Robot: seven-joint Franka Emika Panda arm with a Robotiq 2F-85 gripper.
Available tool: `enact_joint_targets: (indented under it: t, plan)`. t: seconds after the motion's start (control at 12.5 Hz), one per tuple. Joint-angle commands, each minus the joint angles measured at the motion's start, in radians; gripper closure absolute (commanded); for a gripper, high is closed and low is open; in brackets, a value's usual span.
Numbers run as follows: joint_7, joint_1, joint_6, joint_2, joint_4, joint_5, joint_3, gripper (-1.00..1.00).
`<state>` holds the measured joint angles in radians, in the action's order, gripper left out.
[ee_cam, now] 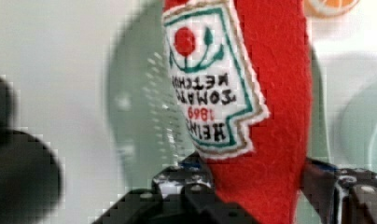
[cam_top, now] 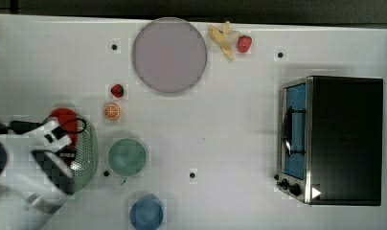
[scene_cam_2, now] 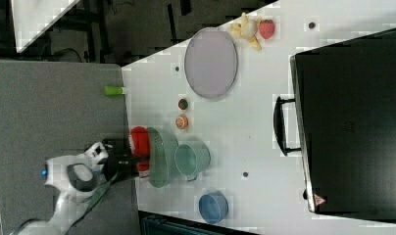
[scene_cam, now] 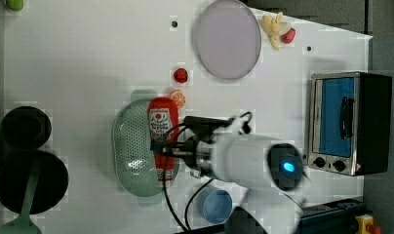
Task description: Pick ketchup from strainer and place it on the table
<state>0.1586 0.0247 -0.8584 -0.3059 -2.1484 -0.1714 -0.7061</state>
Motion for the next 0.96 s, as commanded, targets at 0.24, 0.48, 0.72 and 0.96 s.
enact_joint_targets:
  t: [0.24, 0.48, 0.72, 0.96]
  plan:
    - [-0.103, -0.095, 0.22, 0.187, 0.097, 0.077, 0.022, -0.13]
    - [-0.285, -0.154, 0.39, 0.229, 0.168, 0.091, 0.092, -0.13]
    - [-0.428, -0.196, 0.446, 0.246, 0.204, 0.091, 0.194, -0.13]
    - [-0.517, -0.232, 0.445, 0.253, 0.206, 0.091, 0.318, -0.13]
